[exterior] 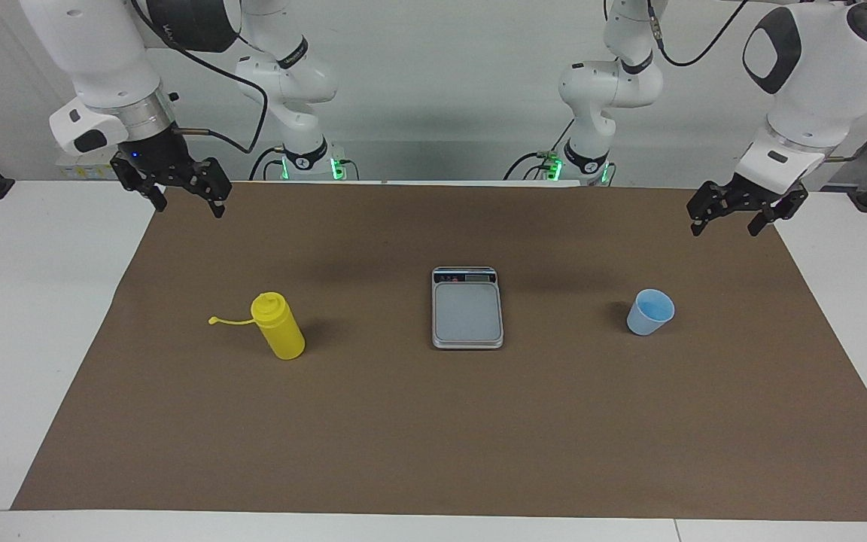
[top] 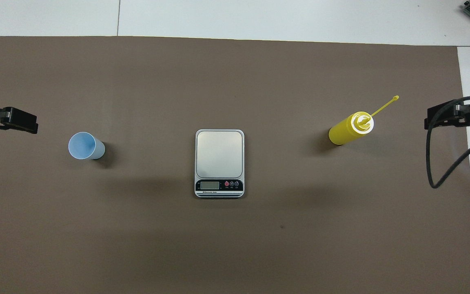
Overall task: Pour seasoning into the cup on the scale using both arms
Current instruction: 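Reach the left gripper to the blue cup and grasp it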
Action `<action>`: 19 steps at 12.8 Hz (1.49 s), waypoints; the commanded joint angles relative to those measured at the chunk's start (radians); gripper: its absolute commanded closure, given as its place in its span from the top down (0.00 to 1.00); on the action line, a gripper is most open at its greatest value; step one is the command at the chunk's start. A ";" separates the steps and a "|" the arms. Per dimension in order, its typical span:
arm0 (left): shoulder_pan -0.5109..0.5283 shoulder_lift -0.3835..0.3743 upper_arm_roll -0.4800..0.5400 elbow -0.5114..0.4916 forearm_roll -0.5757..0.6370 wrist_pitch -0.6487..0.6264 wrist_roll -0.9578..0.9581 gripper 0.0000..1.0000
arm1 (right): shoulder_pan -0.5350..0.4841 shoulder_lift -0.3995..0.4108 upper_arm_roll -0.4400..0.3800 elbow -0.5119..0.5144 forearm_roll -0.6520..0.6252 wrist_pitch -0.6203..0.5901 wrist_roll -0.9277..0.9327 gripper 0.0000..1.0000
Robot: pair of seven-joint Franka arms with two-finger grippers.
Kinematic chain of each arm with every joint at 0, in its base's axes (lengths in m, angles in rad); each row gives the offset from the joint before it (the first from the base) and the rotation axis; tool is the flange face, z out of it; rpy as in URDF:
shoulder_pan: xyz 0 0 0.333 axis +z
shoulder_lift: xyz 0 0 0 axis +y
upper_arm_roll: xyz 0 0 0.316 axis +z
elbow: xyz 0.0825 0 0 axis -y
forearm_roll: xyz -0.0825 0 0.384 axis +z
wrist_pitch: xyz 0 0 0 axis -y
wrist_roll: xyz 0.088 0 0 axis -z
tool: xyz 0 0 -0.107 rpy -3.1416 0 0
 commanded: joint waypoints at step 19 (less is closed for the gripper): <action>0.085 -0.014 0.017 -0.496 -0.062 0.497 0.066 1.00 | -0.013 -0.002 0.010 -0.003 0.012 -0.013 0.011 1.00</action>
